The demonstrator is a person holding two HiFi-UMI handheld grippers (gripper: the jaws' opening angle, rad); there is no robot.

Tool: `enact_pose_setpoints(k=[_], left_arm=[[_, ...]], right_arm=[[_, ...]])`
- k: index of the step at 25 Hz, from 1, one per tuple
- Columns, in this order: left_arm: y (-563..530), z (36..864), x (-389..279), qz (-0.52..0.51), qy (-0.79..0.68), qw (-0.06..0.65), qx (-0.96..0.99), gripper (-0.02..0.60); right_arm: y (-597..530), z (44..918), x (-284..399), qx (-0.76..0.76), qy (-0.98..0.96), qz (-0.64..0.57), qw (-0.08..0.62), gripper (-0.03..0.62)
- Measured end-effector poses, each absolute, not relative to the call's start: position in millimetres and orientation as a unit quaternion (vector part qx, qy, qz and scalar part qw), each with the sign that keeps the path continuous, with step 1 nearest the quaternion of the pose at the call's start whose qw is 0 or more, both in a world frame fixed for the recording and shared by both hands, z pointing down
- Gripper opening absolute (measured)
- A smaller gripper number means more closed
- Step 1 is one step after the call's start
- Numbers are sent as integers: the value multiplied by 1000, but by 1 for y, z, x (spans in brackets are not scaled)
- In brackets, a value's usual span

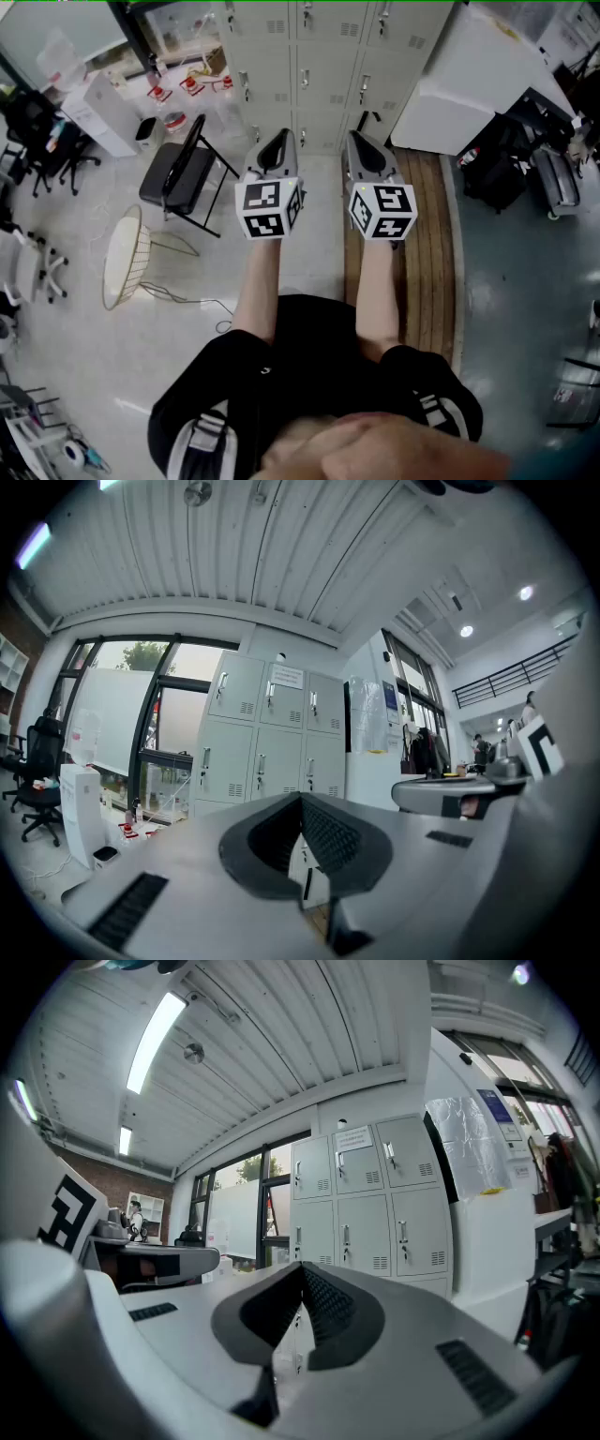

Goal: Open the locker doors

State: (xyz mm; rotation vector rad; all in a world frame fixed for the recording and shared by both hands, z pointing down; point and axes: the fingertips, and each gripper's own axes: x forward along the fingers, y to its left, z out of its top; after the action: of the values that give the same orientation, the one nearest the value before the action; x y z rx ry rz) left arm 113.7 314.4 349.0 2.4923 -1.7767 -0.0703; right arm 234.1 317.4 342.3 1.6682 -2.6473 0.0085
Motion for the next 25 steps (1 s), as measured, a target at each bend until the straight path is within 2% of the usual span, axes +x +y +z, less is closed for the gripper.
enact_pose_setpoints(k=[14, 25], left_arm=[[312, 374, 82, -20, -612, 63, 788, 9], [252, 394, 50, -20, -622, 80, 778, 9]], right_arm=[[300, 371, 207, 510, -860, 21, 21, 18], [242, 387, 177, 495, -868, 24, 32, 18]])
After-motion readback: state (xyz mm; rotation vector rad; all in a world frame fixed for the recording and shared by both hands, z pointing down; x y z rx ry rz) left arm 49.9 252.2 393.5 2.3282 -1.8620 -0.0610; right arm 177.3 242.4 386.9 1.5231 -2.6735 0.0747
